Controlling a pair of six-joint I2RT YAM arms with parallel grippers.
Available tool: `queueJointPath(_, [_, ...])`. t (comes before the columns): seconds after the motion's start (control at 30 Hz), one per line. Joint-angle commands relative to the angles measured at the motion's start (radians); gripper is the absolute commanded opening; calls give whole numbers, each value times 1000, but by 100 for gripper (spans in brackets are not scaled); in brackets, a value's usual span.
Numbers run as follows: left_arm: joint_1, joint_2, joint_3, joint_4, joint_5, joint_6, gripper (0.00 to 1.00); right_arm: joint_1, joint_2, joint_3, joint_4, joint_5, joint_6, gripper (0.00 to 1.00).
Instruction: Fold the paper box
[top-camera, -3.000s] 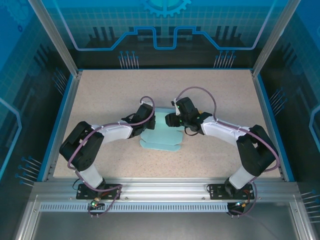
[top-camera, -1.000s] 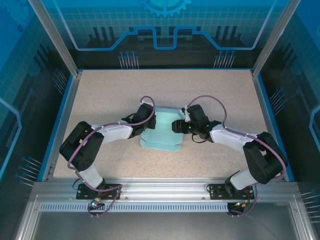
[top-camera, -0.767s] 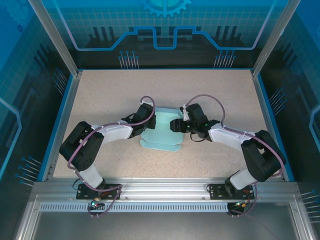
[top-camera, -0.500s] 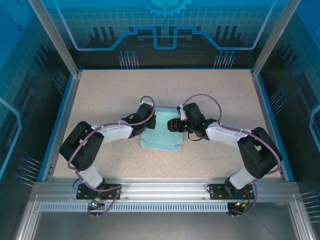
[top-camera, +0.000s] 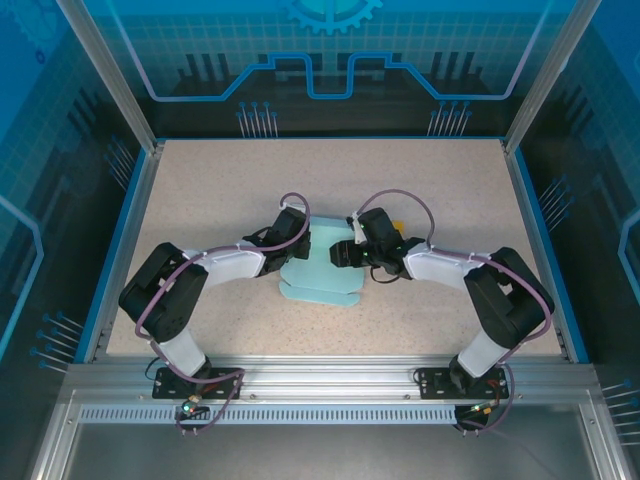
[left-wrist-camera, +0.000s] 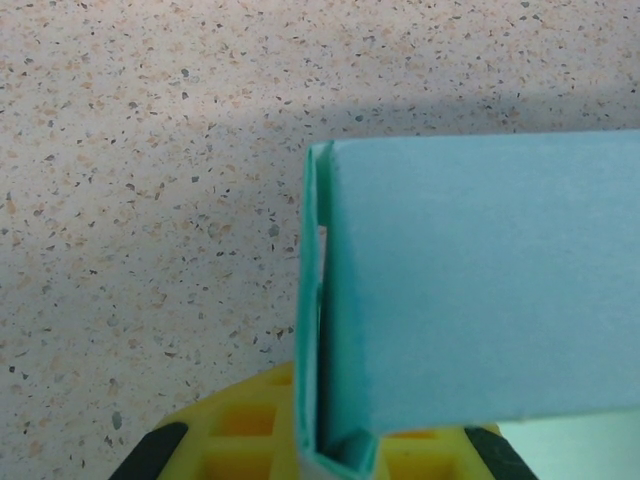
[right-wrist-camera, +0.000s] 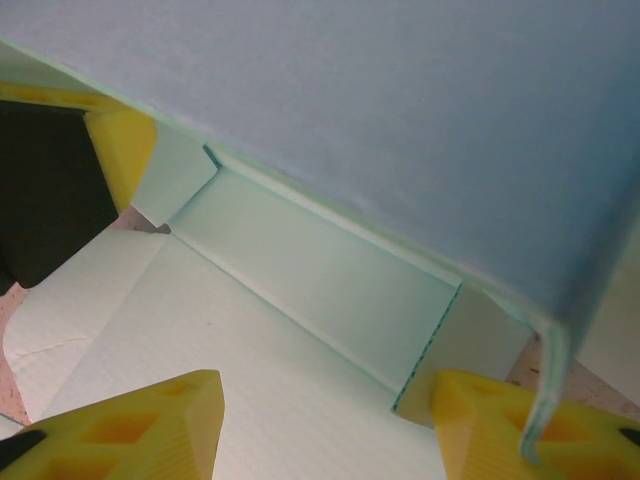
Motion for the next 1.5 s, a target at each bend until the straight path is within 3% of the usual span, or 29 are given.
queueJointPath(0.0, [-5,-41,6,39,17,4,5,6,-51,27,-55,19,-48,59])
queueJointPath(0.57, [6,-43,4,38,17,-2,5,-67,-280,97,-372,32,-257,60])
queueJointPath(0.97, [12,-59,-3,35,24,-8,5,-240,-440,90,-480,-9,-356,61])
queueJointPath(1.2, [11,-70,-3,30,30,-11,5,-391,-431,45,-474,-24,-334,61])
queueJointPath(1.47, [12,-78,0,26,37,-13,5,-432,-279,-1,-384,-117,-299,60])
